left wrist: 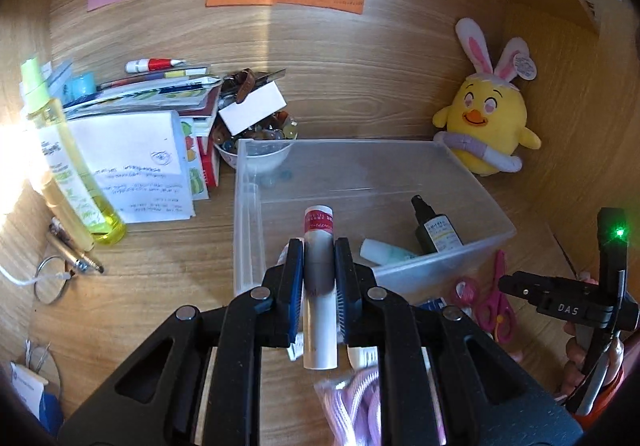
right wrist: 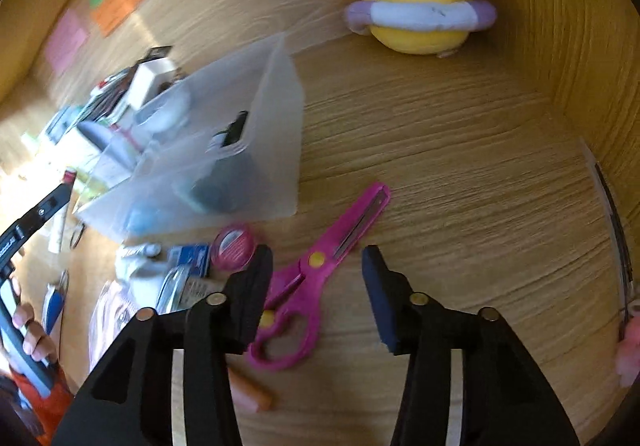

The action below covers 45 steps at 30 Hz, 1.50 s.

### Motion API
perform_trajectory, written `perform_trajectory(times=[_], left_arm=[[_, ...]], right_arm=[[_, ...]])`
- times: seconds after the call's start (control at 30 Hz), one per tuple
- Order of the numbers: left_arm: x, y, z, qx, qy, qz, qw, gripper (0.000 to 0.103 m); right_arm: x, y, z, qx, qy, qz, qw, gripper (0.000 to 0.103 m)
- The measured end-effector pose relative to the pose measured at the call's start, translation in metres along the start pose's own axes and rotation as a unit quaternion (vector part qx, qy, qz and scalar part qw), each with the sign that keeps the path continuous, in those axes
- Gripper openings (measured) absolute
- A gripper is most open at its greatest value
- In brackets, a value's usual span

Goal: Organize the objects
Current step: 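Grasp the pink scissors with the right gripper, then drop the white tube into the box with the left gripper while the right carries the scissors there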

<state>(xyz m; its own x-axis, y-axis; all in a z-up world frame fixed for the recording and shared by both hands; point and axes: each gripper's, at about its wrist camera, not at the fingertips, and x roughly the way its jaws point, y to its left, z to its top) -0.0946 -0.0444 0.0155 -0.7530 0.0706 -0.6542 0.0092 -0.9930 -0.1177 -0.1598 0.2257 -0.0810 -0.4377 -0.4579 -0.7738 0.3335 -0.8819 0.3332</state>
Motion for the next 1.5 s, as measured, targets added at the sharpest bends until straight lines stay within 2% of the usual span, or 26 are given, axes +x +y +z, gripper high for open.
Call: perform_trajectory(times=[0.1,0.2,0.37,0.43,0.53,0.6,0.73,0.83,0.9,0.93,1.0,1.13,1.2,1.33,1.5], left_arm=[[0.011,0.000,0.006,0.003,0.008,-0.002,1.0000,0.015],[0.024,0.001,0.012,0.005,0.024,-0.010,0.9997,0.015],[0.043,0.002,0.016,0.010,0.051,-0.016,0.9985,0.015],[0.048,0.001,0.016,0.015,0.058,-0.015,0.9981,0.015],[0.053,-0.001,0.015,0.021,0.063,-0.014,0.9977,0.015],[0.054,-0.002,0.014,0.022,0.064,-0.017,0.9975,0.015],[0.049,-0.006,0.013,0.023,0.063,-0.025,0.9974,0.017],[0.036,-0.010,0.011,0.028,0.050,-0.023,0.9981,0.031],[0.024,-0.013,0.007,0.031,0.037,-0.017,0.9987,0.047],[0.019,-0.014,0.006,0.032,0.031,-0.013,0.9989,0.050],[0.008,-0.016,0.000,0.038,0.023,-0.005,0.9990,0.063],[-0.005,-0.016,-0.013,0.039,0.031,-0.004,0.9988,0.077],[-0.007,-0.016,-0.021,0.035,0.041,-0.009,0.9985,0.088],[-0.004,-0.019,-0.043,0.037,0.077,-0.020,0.9962,0.096],[0.006,-0.026,-0.070,0.037,0.123,-0.030,0.9912,0.096]], right_arm=[[0.007,0.002,0.005,0.004,0.001,-0.022,1.000,0.052],[0.012,0.010,0.007,-0.014,-0.004,-0.056,0.998,0.053],[0.014,0.024,-0.002,-0.091,-0.004,-0.101,0.991,0.052],[0.013,0.026,-0.006,-0.113,-0.002,-0.106,0.988,0.048],[0.008,0.025,-0.010,-0.143,0.003,-0.110,0.984,0.034],[0.004,0.020,-0.010,-0.153,0.012,-0.099,0.983,0.021],[0.001,0.013,-0.012,-0.161,0.013,-0.088,0.983,0.017],[-0.001,0.010,-0.013,-0.159,0.008,-0.084,0.984,0.017],[-0.004,0.006,-0.014,-0.147,0.005,-0.074,0.986,0.017],[-0.005,0.005,-0.014,-0.140,0.004,-0.068,0.988,0.017],[-0.009,0.003,-0.014,-0.133,-0.006,-0.064,0.989,0.017],[-0.027,0.004,-0.009,-0.124,-0.039,-0.053,0.990,0.017],[-0.038,0.007,-0.005,-0.123,-0.059,-0.047,0.990,0.017],[-0.059,0.020,0.006,-0.132,-0.098,-0.031,0.986,0.017],[-0.079,0.037,0.021,-0.148,-0.139,-0.010,0.979,0.017]])
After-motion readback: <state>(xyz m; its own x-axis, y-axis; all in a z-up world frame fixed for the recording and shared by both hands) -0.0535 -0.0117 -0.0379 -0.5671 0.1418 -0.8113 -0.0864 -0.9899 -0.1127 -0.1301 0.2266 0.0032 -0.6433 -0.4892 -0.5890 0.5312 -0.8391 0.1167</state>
